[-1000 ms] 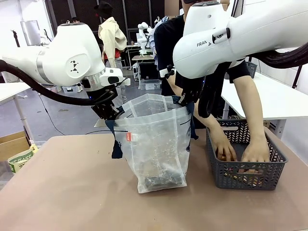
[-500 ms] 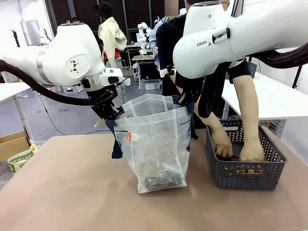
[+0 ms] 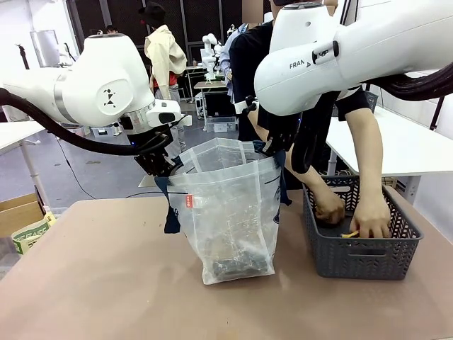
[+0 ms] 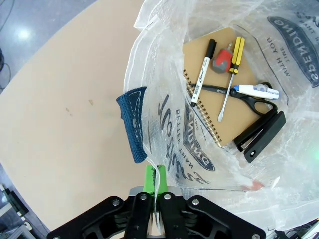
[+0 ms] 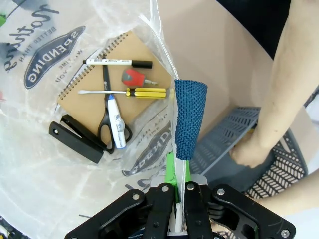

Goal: Transfer purchased items from the store into the shopping bag.
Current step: Move the Reusable shopping bag to the right side of the table.

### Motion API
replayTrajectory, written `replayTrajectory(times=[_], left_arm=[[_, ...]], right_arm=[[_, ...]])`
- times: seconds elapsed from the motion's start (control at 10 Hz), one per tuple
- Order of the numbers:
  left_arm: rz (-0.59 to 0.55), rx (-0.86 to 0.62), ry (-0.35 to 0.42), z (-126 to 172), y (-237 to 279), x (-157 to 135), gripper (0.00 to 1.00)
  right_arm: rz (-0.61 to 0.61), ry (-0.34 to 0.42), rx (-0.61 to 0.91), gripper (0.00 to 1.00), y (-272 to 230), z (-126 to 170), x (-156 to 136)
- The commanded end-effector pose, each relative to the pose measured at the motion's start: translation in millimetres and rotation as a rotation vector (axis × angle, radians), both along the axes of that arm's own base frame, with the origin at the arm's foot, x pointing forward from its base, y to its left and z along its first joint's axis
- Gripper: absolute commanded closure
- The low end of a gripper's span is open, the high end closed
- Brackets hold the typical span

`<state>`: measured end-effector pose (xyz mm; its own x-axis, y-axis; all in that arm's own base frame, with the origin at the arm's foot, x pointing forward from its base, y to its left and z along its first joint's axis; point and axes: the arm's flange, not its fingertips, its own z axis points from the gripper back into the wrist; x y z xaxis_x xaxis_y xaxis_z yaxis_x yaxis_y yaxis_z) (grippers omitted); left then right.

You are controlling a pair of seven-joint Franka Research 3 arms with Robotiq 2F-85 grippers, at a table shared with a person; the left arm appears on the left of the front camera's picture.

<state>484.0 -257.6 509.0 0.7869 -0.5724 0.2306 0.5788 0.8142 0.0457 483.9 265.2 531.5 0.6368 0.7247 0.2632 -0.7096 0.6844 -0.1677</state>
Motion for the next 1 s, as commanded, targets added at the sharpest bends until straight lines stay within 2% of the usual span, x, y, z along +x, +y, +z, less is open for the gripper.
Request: replayTrajectory(times=[0.0, 0.9], left_arm=[[0.003, 0.000, 0.000, 0.7, 1.3, -0.4, 1.00], [0.003, 0.000, 0.000, 0.7, 1.3, -0.4, 1.00]], right_arm=[[-0.001, -0.005, 0.002, 1.00, -1.2, 2.0, 0.0], [-0.001, -0.005, 0.002, 1.00, -1.2, 2.0, 0.0]])
